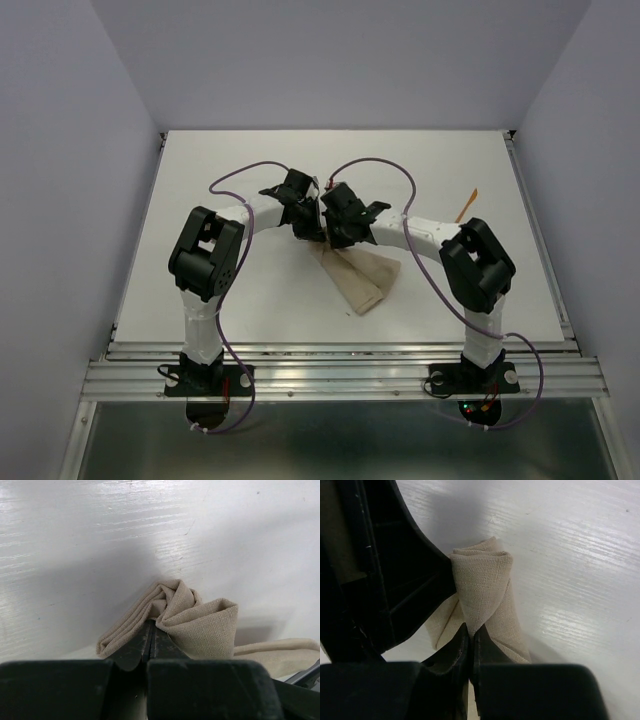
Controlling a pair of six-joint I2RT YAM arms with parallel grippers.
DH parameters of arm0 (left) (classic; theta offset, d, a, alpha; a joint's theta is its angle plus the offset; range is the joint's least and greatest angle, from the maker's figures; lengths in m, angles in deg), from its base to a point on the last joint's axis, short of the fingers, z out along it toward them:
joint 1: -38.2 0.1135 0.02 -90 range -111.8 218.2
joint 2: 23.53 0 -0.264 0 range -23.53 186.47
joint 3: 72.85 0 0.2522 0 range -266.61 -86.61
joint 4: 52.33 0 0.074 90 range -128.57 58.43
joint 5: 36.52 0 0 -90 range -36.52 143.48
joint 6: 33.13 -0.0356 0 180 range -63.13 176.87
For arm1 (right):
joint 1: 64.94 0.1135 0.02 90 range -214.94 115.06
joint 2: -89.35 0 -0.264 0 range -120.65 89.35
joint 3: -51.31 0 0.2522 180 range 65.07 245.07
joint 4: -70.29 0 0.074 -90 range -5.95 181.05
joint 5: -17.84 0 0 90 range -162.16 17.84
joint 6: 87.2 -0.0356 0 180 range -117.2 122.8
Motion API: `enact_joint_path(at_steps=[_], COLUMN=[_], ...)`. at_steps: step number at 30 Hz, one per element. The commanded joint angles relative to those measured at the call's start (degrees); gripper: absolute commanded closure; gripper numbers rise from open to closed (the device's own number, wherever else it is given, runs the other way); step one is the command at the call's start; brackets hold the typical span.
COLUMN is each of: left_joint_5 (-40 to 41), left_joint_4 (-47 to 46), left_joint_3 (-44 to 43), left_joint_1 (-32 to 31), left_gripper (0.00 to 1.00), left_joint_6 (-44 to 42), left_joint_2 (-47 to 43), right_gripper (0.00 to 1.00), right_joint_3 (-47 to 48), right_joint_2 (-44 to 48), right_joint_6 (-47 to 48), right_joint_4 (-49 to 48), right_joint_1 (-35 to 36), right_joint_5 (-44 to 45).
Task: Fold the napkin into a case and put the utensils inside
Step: Fold the 2/3-rectangle-folded napkin at the center of the board.
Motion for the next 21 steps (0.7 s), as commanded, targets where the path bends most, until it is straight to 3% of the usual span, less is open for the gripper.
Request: enact_joint_path(at_steps=[1,11,21], left_joint_5=[1.70,1.43,0.56], left_joint_4=[4.87,4.87,6.01], left_joint_3=[2.12,2.47,3.17], left_joint_1=[-0.03,-0.03,0.15], left_gripper=[1.00,1.00,1.00], left_joint_6=[-1.86,-1.77,-0.80], left_joint_2=[1.27,1.01,-2.06], right_gripper=[0.99,0.99,0.99], right_joint_3=[1.71,2.85,-1.97], right_joint_2=[0.24,-2.57,-6.09], right_joint_6=[-2.08,-4.10,-9.55], right_joint_4=[-0.44,0.88,-3.33], right_joint_1=[0.90,1.42,1.42], right_joint_5=[0.56,1.53,0.21])
